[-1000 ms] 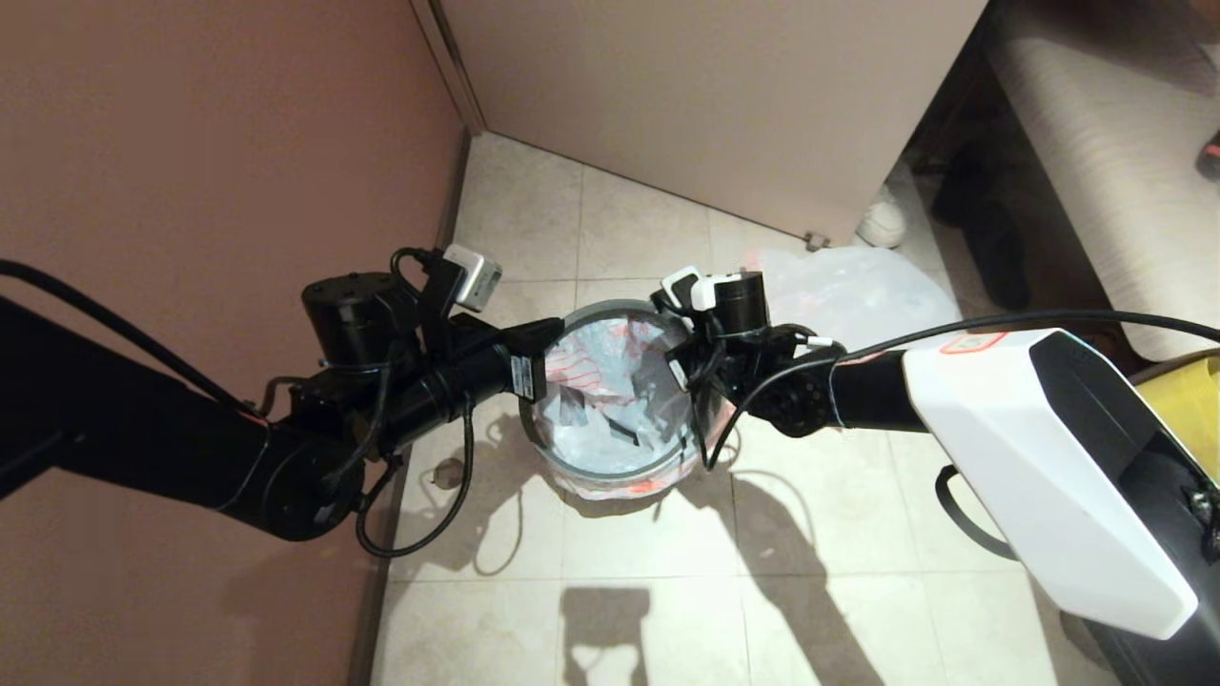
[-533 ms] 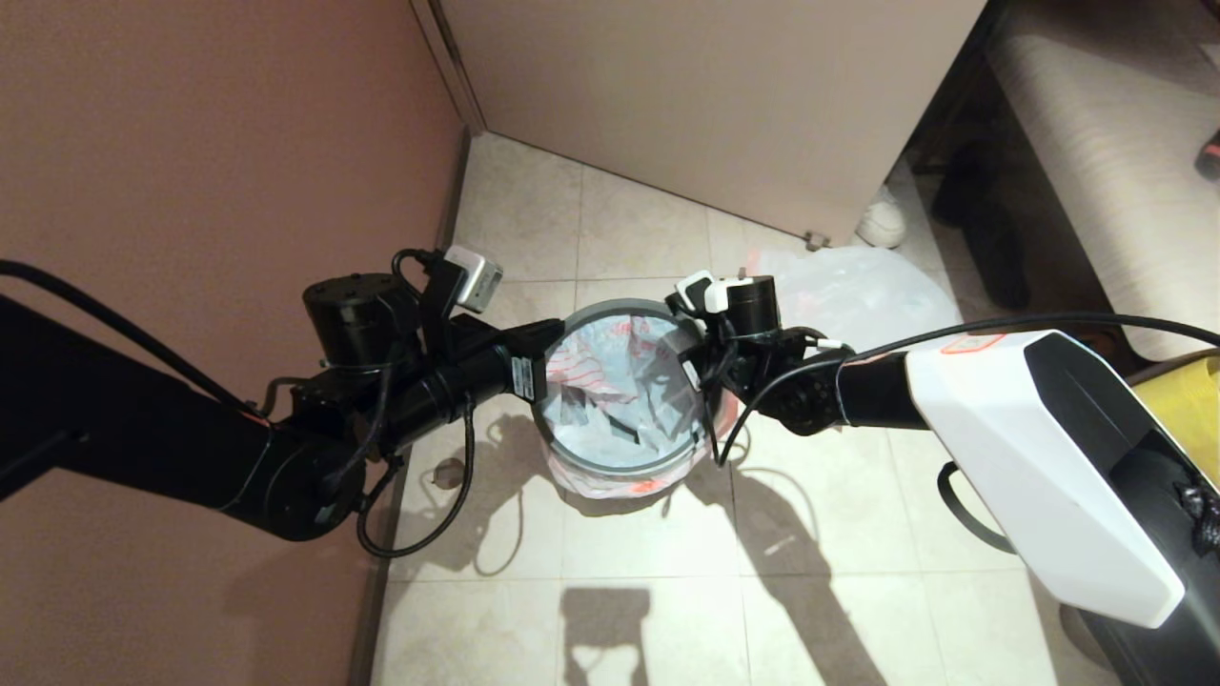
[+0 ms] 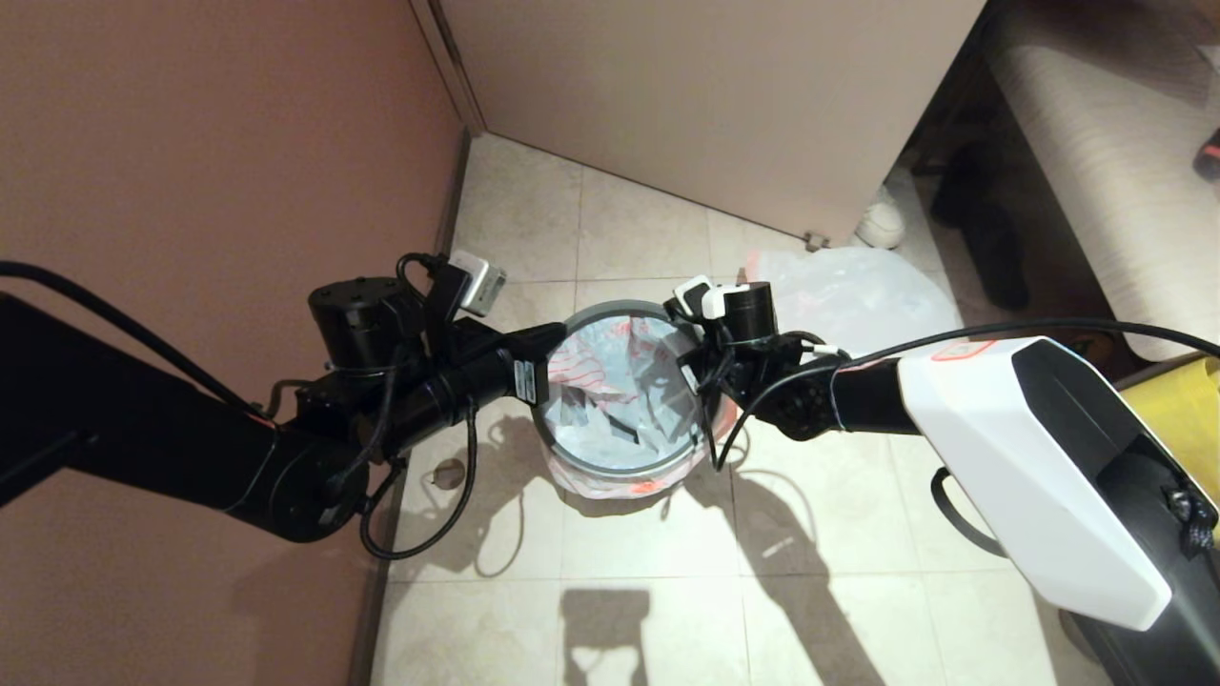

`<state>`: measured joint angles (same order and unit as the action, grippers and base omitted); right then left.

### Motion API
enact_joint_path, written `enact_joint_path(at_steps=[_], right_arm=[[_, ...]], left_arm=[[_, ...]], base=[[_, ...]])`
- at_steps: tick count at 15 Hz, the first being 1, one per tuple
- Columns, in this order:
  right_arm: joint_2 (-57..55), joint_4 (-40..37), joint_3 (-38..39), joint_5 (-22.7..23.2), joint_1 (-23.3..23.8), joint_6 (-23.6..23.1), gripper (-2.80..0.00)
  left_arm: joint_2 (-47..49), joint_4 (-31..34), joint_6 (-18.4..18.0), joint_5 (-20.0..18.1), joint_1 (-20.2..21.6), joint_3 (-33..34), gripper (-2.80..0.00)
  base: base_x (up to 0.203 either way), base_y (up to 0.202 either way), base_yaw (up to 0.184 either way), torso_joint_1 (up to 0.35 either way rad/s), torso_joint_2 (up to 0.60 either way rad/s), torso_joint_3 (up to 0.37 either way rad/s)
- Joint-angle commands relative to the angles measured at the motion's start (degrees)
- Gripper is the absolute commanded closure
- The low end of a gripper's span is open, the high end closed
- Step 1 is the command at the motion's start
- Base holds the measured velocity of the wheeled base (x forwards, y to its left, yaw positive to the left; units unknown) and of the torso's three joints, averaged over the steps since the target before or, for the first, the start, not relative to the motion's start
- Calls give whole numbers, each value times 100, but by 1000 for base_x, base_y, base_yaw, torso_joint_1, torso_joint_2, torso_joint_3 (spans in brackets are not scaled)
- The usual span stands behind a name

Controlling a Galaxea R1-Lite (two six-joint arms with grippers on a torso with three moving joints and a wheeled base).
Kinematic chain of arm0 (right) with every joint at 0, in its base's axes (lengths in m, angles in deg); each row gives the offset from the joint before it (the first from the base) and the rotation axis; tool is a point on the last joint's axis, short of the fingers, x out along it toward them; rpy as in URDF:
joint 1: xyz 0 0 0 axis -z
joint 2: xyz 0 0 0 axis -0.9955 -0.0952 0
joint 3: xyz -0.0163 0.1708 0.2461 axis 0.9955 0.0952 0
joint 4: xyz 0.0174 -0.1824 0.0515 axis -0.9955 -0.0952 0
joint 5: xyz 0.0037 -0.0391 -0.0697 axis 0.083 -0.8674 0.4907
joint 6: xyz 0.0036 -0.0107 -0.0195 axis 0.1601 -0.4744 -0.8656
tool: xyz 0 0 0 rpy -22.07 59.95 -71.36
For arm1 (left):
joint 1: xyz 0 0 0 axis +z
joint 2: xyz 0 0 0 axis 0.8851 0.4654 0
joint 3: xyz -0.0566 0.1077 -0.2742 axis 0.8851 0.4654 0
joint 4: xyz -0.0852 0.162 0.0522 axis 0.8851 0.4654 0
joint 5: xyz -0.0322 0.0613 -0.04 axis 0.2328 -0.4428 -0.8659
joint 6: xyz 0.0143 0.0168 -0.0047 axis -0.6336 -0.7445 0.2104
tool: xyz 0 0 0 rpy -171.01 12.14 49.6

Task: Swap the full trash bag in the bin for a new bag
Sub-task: Place the trash can ring on the trash can

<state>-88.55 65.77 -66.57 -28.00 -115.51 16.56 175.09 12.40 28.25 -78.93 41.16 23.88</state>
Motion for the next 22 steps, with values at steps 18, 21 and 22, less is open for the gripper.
enact_joint_path(at_steps=[18, 21, 22], right_arm=[[243, -39, 12, 105, -58, 83, 0], [172, -33, 12, 114, 101, 53, 0], [109, -33, 12, 114, 127, 48, 0]], left_arm=[[4, -30, 5, -17, 1, 2, 0], [15, -30, 5, -17, 1, 2, 0], [41, -30, 5, -17, 1, 2, 0]], base=[[0, 0, 0, 0, 0, 0], [0, 0, 0, 0, 0, 0], [0, 0, 0, 0, 0, 0]])
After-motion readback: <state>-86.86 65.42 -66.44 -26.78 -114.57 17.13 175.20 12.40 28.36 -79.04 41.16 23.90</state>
